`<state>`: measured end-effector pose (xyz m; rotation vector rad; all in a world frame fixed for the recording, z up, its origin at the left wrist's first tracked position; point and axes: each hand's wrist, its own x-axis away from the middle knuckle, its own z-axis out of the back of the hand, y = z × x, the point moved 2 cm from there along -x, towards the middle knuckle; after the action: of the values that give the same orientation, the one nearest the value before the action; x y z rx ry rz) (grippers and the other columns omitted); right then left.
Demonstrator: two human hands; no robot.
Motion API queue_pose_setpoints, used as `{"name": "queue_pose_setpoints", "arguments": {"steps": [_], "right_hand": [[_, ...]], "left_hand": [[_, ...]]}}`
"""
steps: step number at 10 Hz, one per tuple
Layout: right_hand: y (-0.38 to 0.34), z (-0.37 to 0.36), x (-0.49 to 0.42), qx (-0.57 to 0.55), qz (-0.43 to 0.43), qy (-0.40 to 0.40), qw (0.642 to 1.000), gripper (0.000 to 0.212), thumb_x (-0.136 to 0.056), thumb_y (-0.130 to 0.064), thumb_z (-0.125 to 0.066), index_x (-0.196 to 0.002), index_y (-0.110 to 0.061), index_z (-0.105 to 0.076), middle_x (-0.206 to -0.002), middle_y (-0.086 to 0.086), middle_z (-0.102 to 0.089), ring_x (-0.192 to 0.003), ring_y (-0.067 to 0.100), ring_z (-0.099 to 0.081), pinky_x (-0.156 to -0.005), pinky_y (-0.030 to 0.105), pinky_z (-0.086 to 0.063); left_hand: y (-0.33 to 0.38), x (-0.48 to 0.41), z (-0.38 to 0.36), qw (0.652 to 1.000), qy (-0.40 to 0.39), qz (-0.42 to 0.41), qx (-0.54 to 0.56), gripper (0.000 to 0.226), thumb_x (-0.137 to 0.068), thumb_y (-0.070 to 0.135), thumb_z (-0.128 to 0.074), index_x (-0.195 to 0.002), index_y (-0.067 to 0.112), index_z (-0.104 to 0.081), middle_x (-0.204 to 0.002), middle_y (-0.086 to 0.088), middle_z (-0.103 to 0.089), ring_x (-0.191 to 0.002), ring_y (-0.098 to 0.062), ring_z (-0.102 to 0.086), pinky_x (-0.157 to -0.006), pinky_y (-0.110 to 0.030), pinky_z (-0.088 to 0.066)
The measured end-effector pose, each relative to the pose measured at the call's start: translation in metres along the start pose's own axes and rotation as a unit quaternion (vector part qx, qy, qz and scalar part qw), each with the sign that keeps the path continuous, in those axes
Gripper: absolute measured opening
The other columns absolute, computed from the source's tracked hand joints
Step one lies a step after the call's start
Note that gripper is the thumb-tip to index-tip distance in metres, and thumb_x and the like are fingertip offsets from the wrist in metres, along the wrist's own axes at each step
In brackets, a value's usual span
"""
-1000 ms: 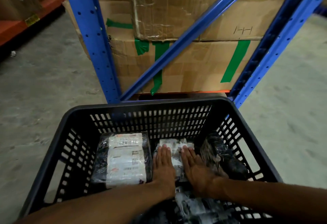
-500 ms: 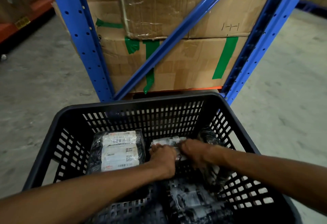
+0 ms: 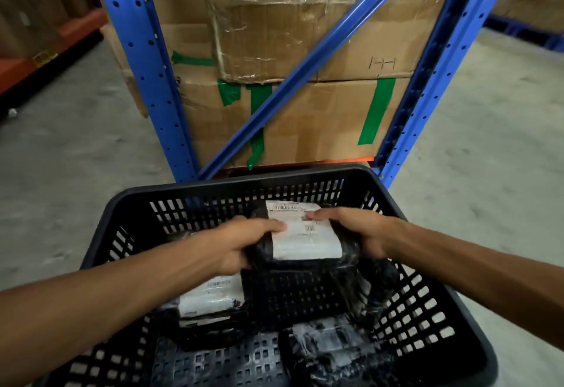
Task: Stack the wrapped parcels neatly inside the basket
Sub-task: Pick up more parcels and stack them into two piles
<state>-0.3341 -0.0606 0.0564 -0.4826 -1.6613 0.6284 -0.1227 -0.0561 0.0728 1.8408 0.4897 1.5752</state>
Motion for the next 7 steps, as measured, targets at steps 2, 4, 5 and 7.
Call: {"name": "queue_pose_setpoints", "arguments": {"steps": [2, 4, 5, 7], "right_hand": [[0.021, -0.011, -0.014, 0.1, -0.051, 0.018, 0.994, 0.01, -0.091, -0.001, -0.064, -0.093, -0.008, -0.071, -0.079, 0.008, -0.081, -0.079, 0.024, -0.075, -0.077, 0.041, -0.061], [0.03, -0.008, -0.036, 0.122, -0.02, 0.11, 0.986, 0.042, -0.084, 0.011, -0.064, -0.125, 0.008, -0.06, -0.122, 0.022, -0.071, -0.109, 0.039, -0.069, -0.095, 0.052, -0.057], [0.039, -0.011, -0.053, 0.176, 0.002, 0.172, 0.969, 0.053, -0.086, 0.003, -0.068, -0.135, -0.003, -0.049, -0.122, 0.013, -0.067, -0.102, 0.028, -0.068, -0.083, 0.039, -0.059], [0.054, -0.019, -0.067, 0.346, 0.046, 0.196, 0.916, 0.082, -0.086, -0.013, -0.073, -0.154, -0.012, -0.025, -0.145, 0.011, -0.053, -0.128, 0.028, -0.057, -0.099, 0.03, -0.052]], "left_hand": [[-0.028, -0.015, -0.016, 0.989, 0.048, 0.015, -0.137, 0.022, -0.083, 0.005, -0.072, -0.104, 0.006, -0.063, -0.103, -0.009, -0.074, -0.081, -0.022, -0.072, -0.056, -0.026, -0.057], [-0.04, -0.053, -0.036, 0.952, 0.134, 0.003, -0.276, 0.052, -0.084, 0.009, -0.068, -0.133, 0.003, -0.052, -0.131, -0.013, -0.057, -0.114, -0.025, -0.06, -0.083, -0.024, -0.054], [-0.045, -0.065, -0.042, 0.915, 0.169, 0.017, -0.366, 0.063, -0.089, 0.015, -0.06, -0.143, -0.003, -0.036, -0.142, -0.018, -0.044, -0.124, -0.029, -0.053, -0.095, -0.03, -0.049], [-0.072, -0.086, -0.044, 0.88, 0.183, 0.08, -0.431, 0.063, -0.09, 0.017, -0.055, -0.144, -0.007, -0.032, -0.146, -0.025, -0.042, -0.134, -0.037, -0.045, -0.107, -0.038, -0.039]]}}
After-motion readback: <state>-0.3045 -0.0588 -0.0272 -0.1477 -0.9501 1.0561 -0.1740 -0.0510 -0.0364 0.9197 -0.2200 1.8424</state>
